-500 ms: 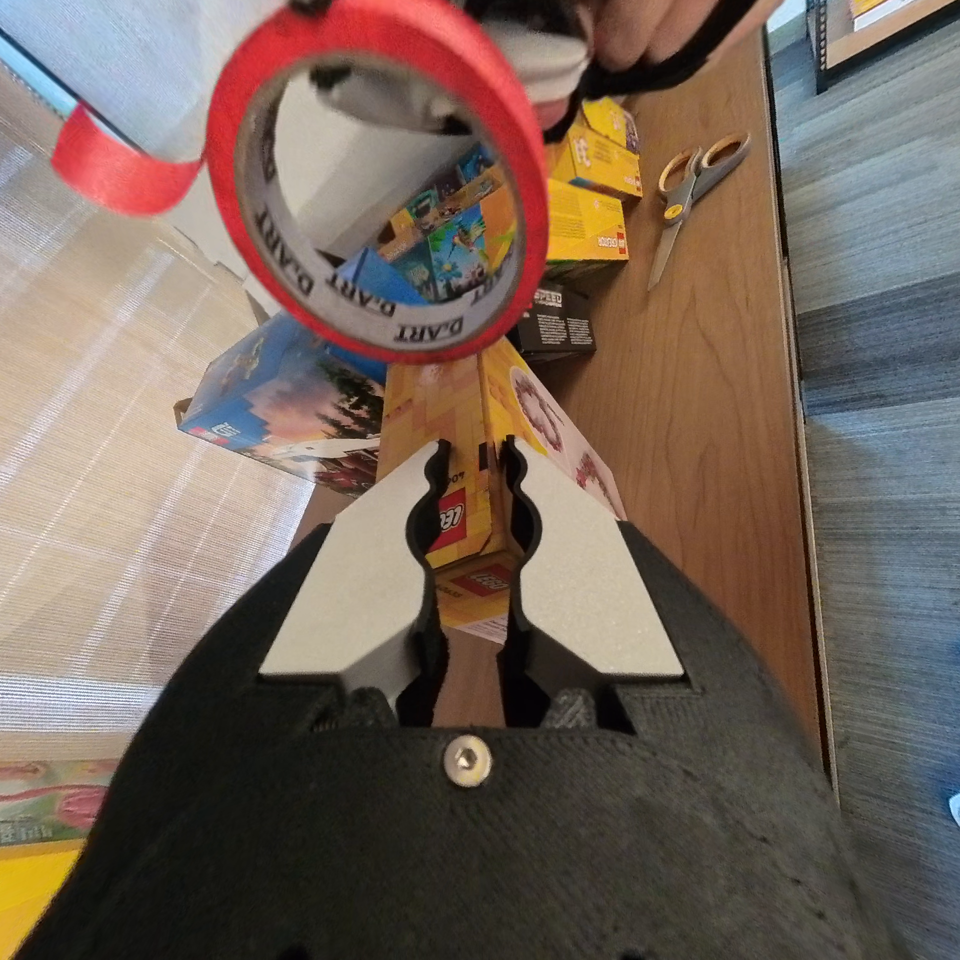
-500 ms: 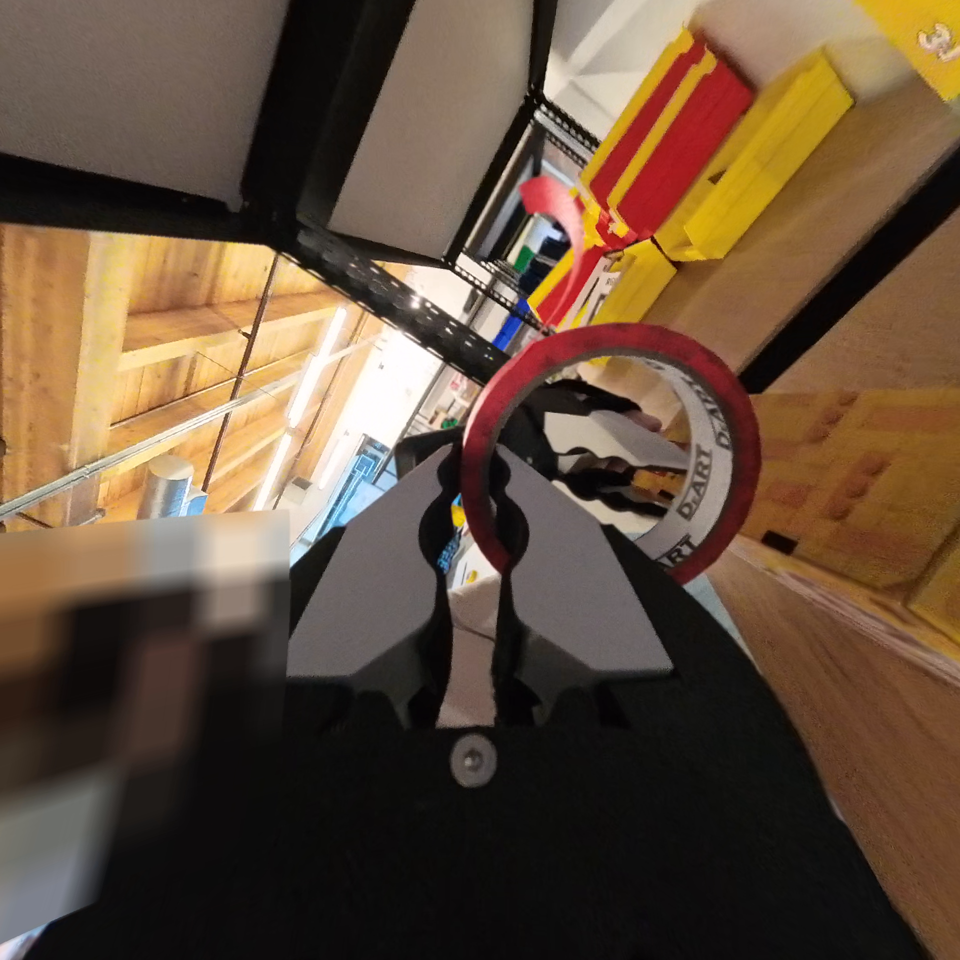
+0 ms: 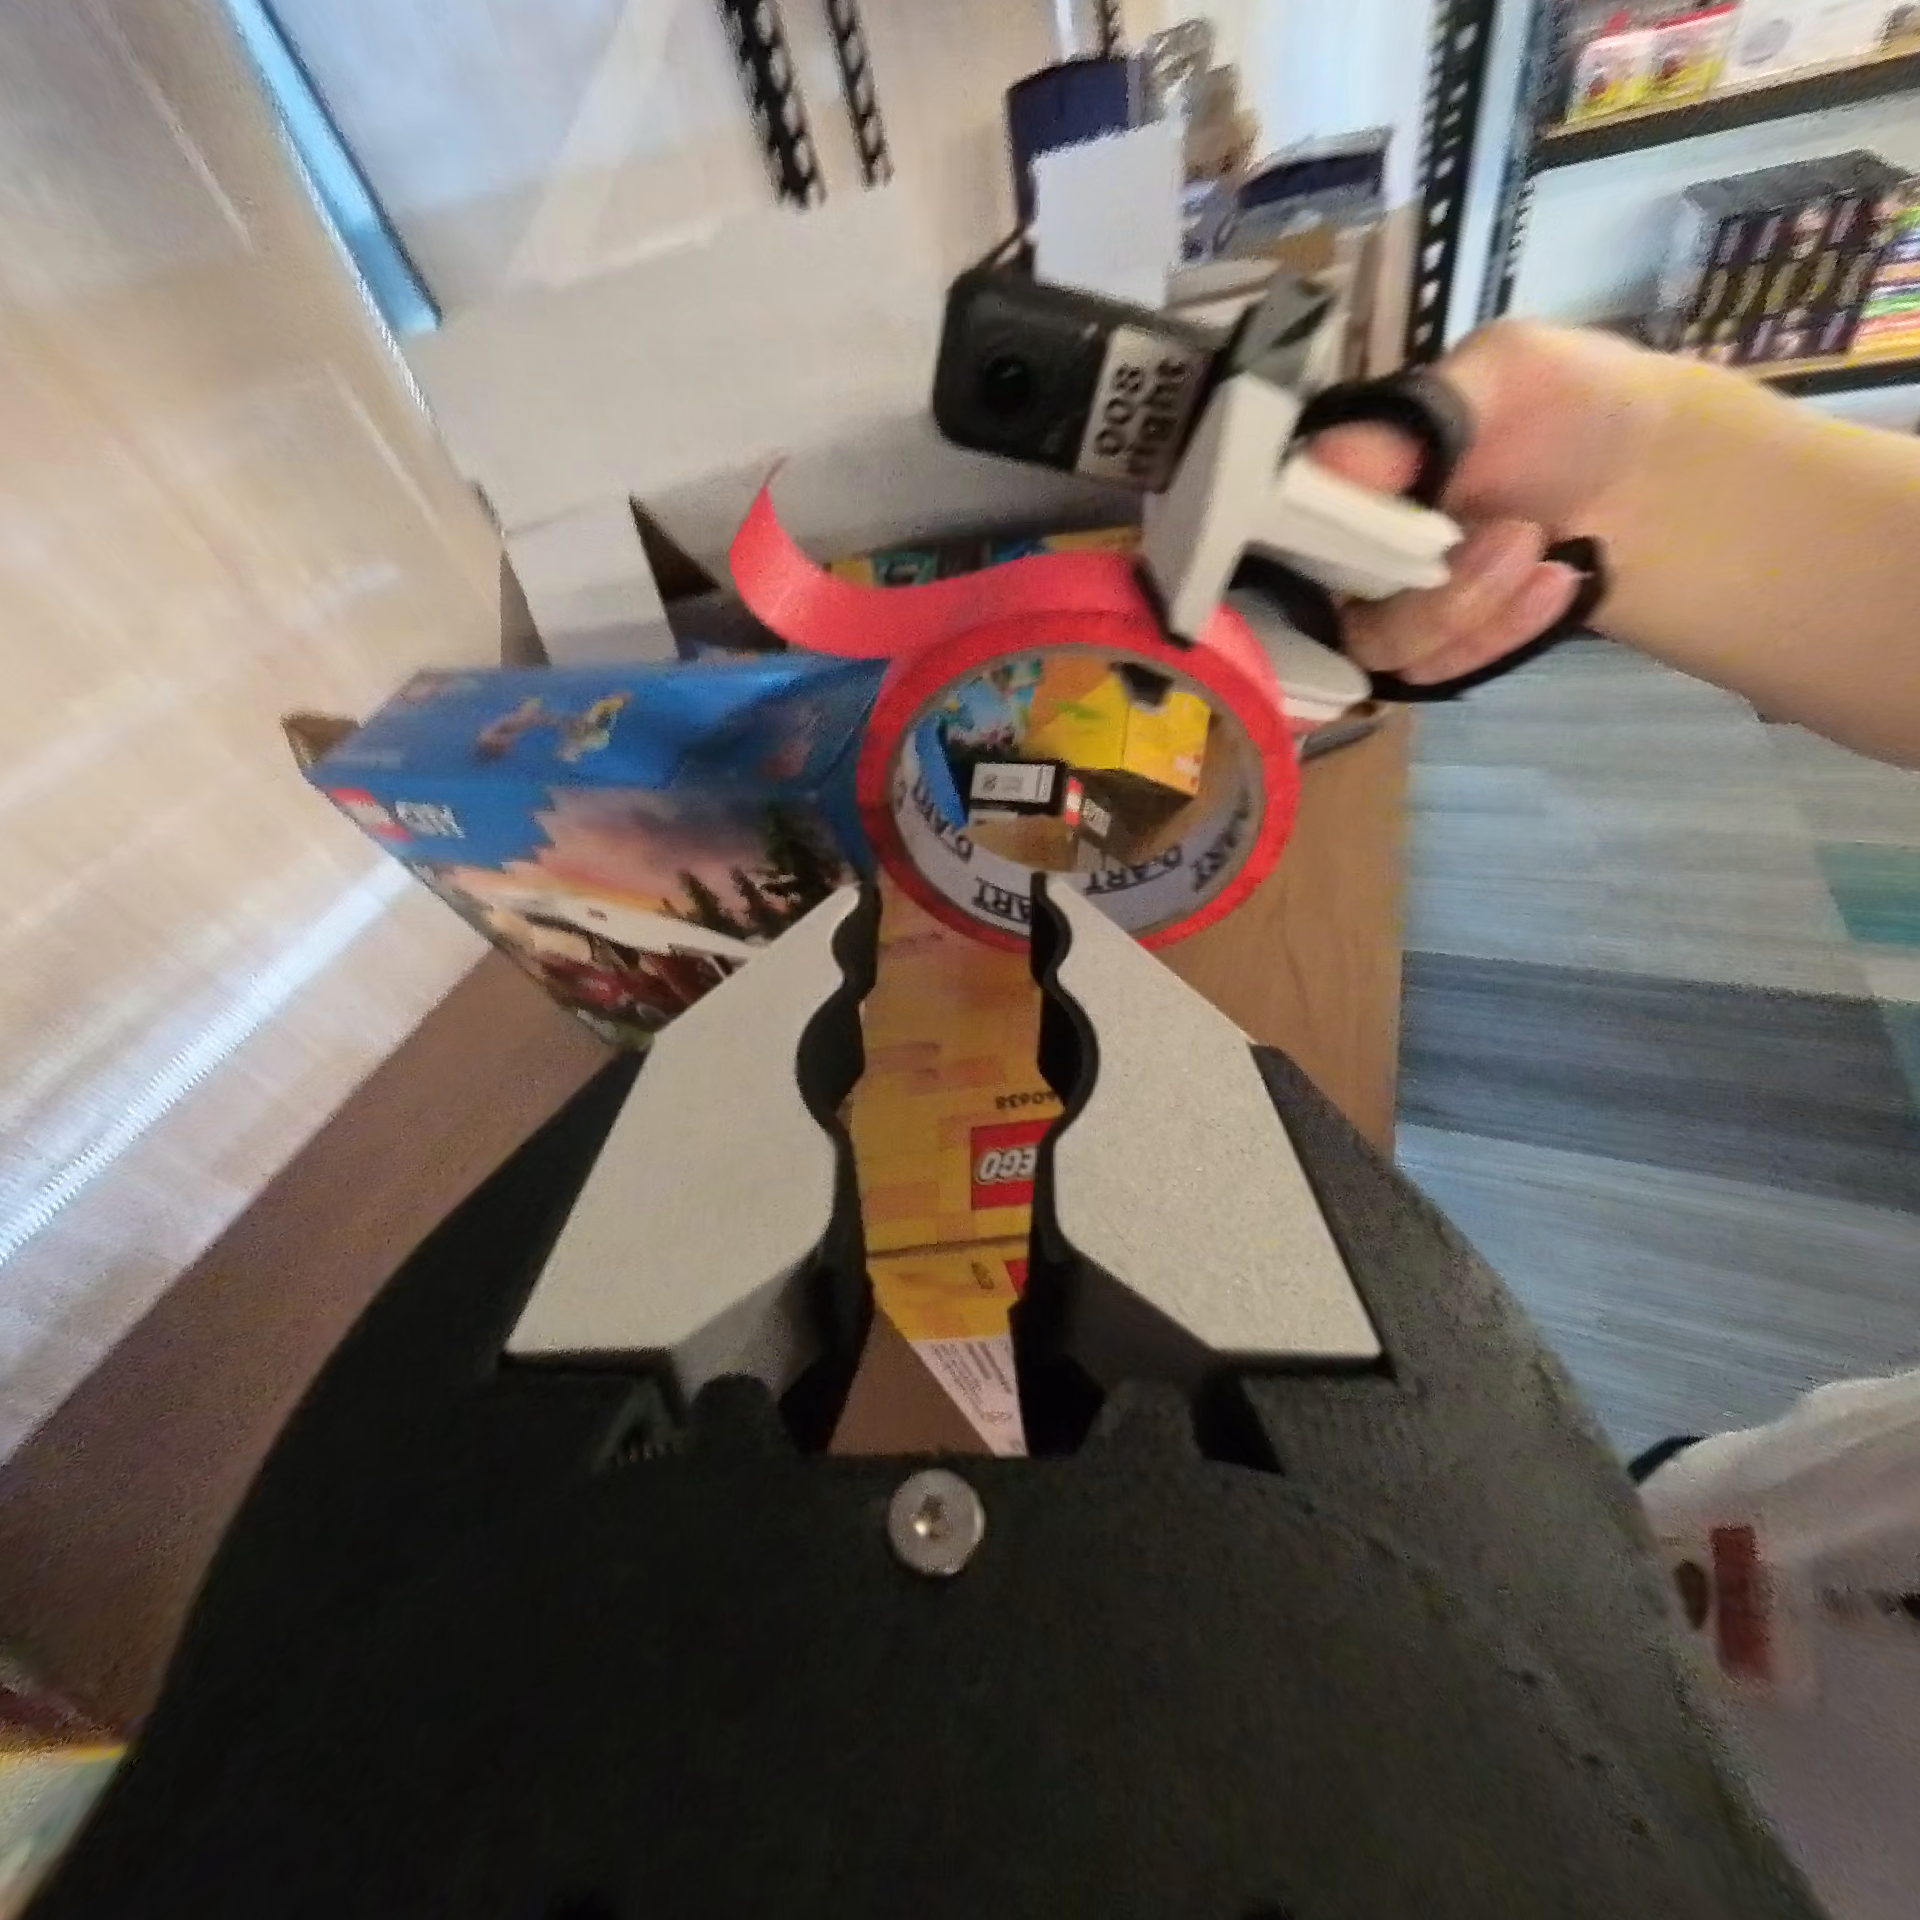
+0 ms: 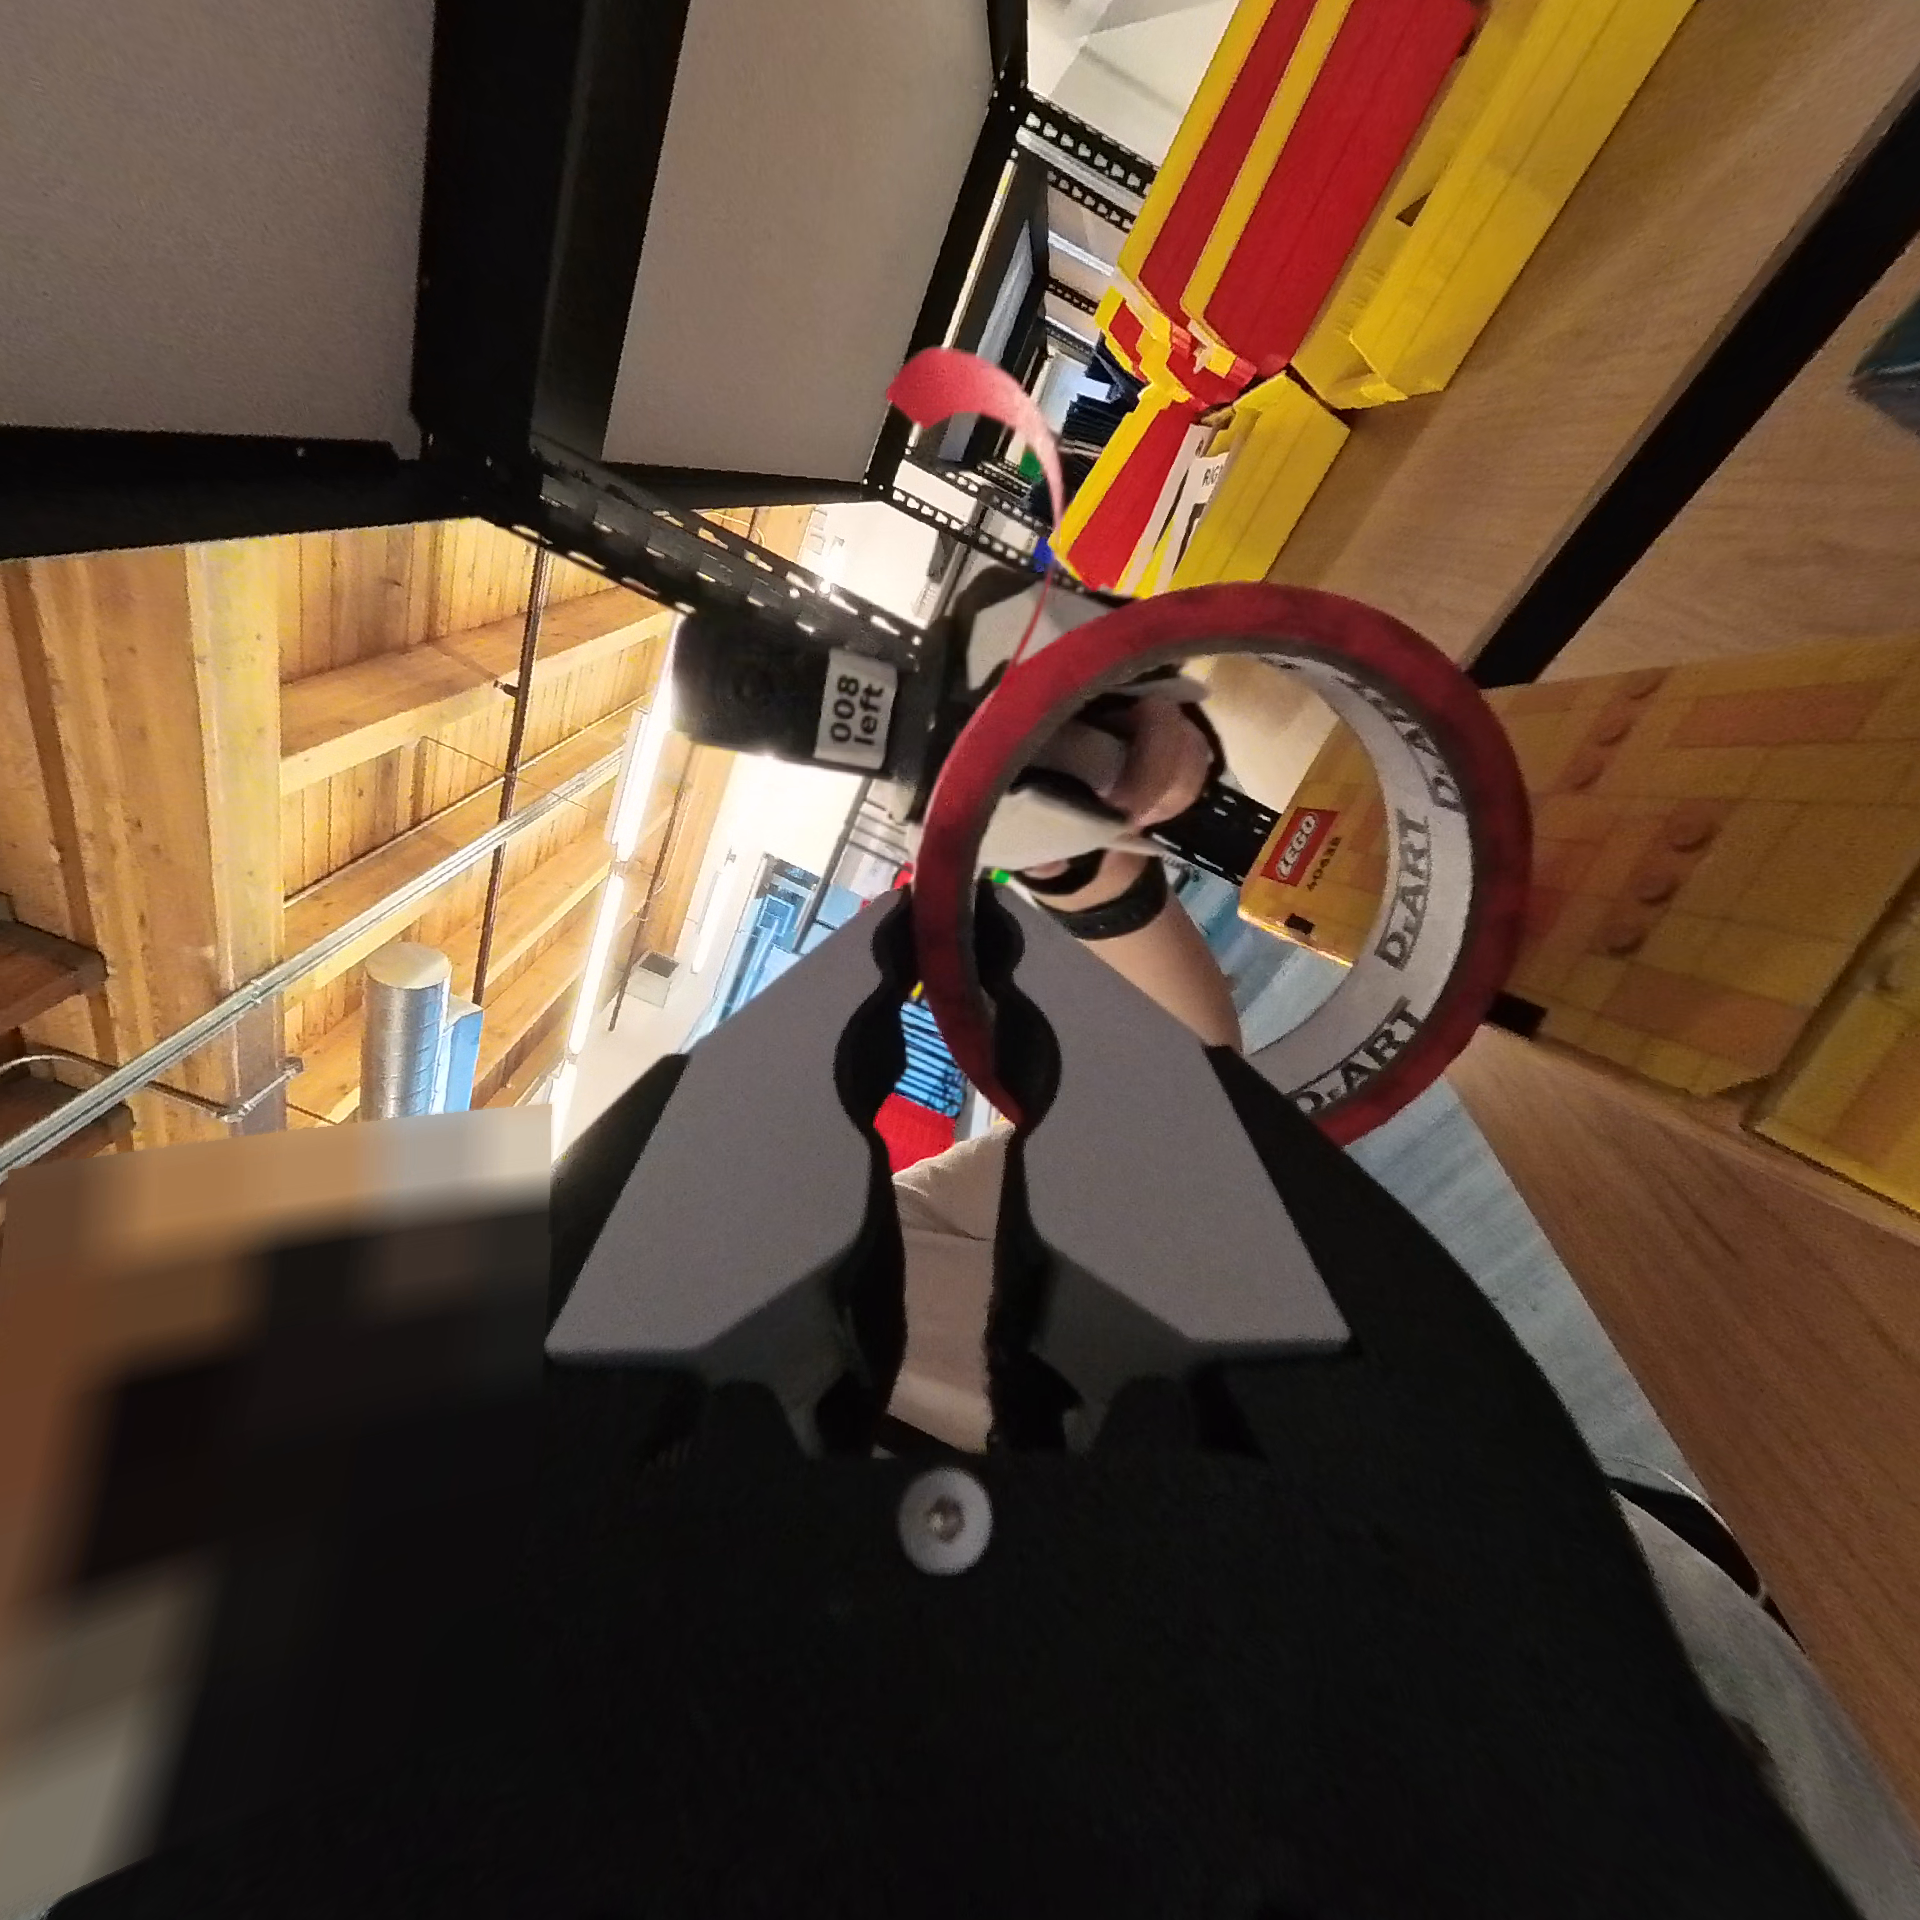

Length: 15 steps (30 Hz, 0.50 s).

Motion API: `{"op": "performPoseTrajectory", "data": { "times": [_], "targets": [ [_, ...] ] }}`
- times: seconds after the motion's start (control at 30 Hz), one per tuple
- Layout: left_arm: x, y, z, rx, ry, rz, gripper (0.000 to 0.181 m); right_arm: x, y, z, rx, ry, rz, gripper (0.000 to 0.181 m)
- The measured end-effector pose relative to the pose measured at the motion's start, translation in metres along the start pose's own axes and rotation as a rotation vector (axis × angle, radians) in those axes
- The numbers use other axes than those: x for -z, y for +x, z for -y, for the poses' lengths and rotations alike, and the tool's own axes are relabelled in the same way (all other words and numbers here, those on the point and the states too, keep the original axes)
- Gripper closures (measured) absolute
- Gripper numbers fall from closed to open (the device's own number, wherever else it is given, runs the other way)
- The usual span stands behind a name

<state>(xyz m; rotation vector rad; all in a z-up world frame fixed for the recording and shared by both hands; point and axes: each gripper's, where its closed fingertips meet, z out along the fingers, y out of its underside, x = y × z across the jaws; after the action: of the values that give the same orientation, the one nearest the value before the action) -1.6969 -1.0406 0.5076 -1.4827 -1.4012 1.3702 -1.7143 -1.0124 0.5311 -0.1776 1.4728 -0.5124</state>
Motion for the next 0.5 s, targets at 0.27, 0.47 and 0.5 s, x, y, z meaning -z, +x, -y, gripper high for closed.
{"op": "performPoseTrajectory", "data": {
  "times": [0.27,0.47,0.5],
  "targets": [
    [-0.025,0.003,-0.042,-0.091,-0.25,0.046,0.181,0.005,0.0,0.004,0.025,0.026,0.04,0.174],
    [-0.025,0.002,-0.053,-0.267,-0.345,0.118,0.181,0.021,-0.003,0.009,0.038,0.068,0.028,0.175],
    [-0.025,0.002,-0.054,-0.279,-0.355,0.12,0.181,0.024,-0.004,0.008,0.009,0.067,0.048,0.175]
  ]
}}
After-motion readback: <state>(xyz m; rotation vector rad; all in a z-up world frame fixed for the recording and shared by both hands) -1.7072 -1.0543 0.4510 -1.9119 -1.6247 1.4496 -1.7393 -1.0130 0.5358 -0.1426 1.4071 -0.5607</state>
